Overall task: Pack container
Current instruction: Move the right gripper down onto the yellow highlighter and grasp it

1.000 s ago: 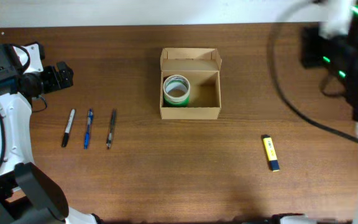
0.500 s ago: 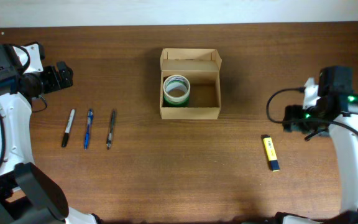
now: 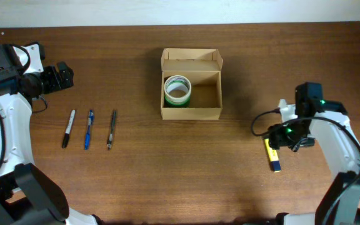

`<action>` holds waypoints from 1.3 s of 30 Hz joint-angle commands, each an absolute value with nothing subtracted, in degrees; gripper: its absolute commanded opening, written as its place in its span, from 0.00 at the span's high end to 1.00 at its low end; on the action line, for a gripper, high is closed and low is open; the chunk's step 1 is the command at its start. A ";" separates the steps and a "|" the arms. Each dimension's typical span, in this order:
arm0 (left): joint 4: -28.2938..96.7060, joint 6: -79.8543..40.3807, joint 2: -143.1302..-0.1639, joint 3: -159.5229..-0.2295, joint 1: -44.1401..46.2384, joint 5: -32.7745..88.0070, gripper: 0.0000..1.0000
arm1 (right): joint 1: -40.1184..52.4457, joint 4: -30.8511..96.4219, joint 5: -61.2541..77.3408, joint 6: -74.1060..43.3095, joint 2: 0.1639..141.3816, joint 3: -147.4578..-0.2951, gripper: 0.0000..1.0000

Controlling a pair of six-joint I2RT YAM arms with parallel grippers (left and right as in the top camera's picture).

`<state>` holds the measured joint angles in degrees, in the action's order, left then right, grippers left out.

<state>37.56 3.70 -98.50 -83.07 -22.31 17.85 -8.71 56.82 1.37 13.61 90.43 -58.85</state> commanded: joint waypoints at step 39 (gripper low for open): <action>37.63 4.82 -99.04 -83.88 -22.57 18.65 0.01 | -2.83 47.18 -4.69 6.22 101.86 -53.21 0.53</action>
